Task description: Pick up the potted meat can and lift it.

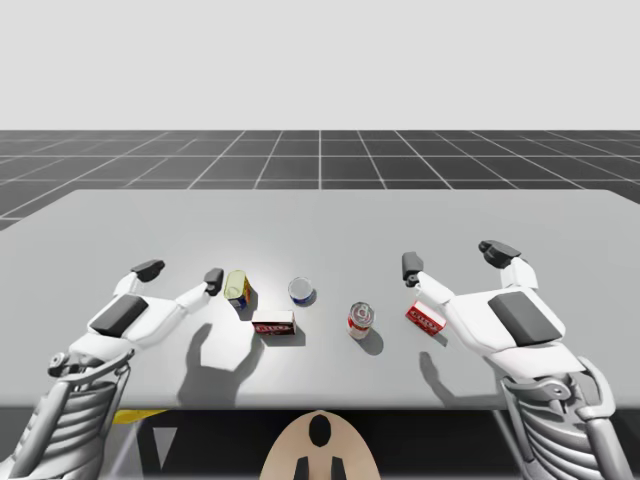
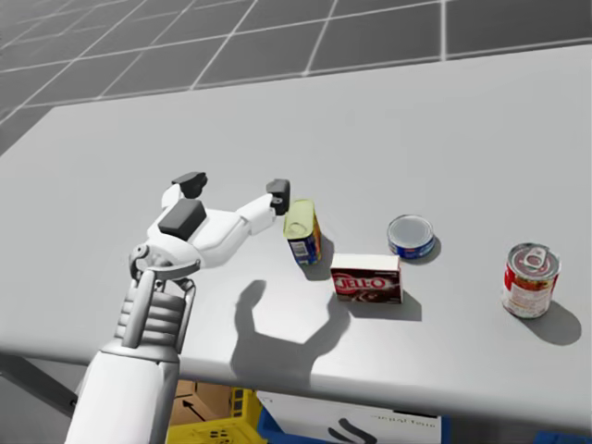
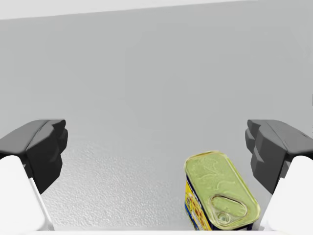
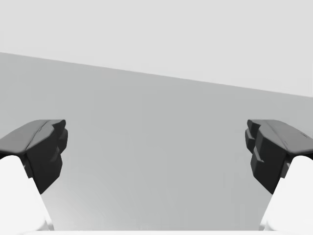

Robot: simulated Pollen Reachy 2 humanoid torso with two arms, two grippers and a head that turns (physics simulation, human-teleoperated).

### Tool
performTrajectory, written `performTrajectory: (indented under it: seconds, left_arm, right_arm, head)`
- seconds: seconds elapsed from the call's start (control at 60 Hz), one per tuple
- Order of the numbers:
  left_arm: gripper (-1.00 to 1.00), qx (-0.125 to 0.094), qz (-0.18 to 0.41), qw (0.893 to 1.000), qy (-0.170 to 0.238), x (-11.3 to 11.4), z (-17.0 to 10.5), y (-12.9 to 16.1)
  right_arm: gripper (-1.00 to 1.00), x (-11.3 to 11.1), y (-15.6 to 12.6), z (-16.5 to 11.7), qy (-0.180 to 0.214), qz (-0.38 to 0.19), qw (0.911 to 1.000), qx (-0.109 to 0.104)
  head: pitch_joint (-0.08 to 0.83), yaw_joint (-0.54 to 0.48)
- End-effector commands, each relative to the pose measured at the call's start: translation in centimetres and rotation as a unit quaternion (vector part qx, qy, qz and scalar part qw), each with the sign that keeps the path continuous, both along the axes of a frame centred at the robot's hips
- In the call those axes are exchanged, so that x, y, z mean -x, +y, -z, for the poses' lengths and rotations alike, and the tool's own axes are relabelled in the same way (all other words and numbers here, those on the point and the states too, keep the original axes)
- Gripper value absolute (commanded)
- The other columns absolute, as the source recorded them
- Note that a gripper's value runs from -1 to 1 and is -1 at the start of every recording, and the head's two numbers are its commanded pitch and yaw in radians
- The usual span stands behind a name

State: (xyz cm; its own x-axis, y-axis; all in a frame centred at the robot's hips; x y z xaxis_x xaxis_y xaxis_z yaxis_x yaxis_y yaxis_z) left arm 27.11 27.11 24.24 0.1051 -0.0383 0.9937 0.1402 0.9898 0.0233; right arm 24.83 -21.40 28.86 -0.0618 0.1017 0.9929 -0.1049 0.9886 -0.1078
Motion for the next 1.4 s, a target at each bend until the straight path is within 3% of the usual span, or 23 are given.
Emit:
performTrajectory:
  seconds: [0.017,0.117,0.25,0.467,0.7,1.083,1.2,1.4]
  left_arm:
    - [-1.0,0.006,-0.001,1.0,0.01,0.6,-0.8,-0.9]
    - [-1.0,0.019,0.015,0.999,0.027,2.0,-1.9,-1.1]
    - [-1.0,0.007,0.023,0.998,0.056,2.7,-1.2,-1.8]
    - [-1.0,0.015,0.041,0.992,0.122,2.4,2.2,-1.3]
    - [-1.0,0.009,0.045,0.988,0.145,1.9,5.0,-1.4]
    - [-1.0,0.007,0.035,0.982,0.184,-1.8,6.9,-3.3]
    - [-1.0,-0.005,0.023,0.982,0.187,-3.0,7.0,-4.1]
    - [-1.0,-0.004,-0.009,0.981,0.195,-4.9,7.2,-5.0]
  right_arm:
    - [-1.0,0.0,0.0,0.0,0.002,0.002,1.0,-0.003]
    - [-1.0,0.0,0.0,0.1,0.004,0.004,1.0,-0.003]
    - [-1.0,0.0,-0.1,0.1,0.003,0.012,0.9999,-0.003]
    - [-1.0,0.0,-0.3,0.1,0.001,0.02,0.9998,-0.002]
    - [-1.0,-0.2,-0.4,0.1,0.001,0.021,0.9998,-0.003]
    - [-1.0,-0.3,-0.5,0.0,0.0,0.018,0.9998,-0.005]
    - [-1.0,-0.3,-0.6,-0.1,0.0,0.018,0.9998,-0.006]
    - [-1.0,-0.2,-0.6,-0.2,-0.002,0.018,0.9998,-0.008]
  head:
    - [0.641,0.33]
    - [0.644,0.32]
    - [0.647,0.33]
    - [0.655,0.34]
    - [0.663,0.35]
    - [0.667,0.37]
    - [0.666,0.37]
    - [0.661,0.38]
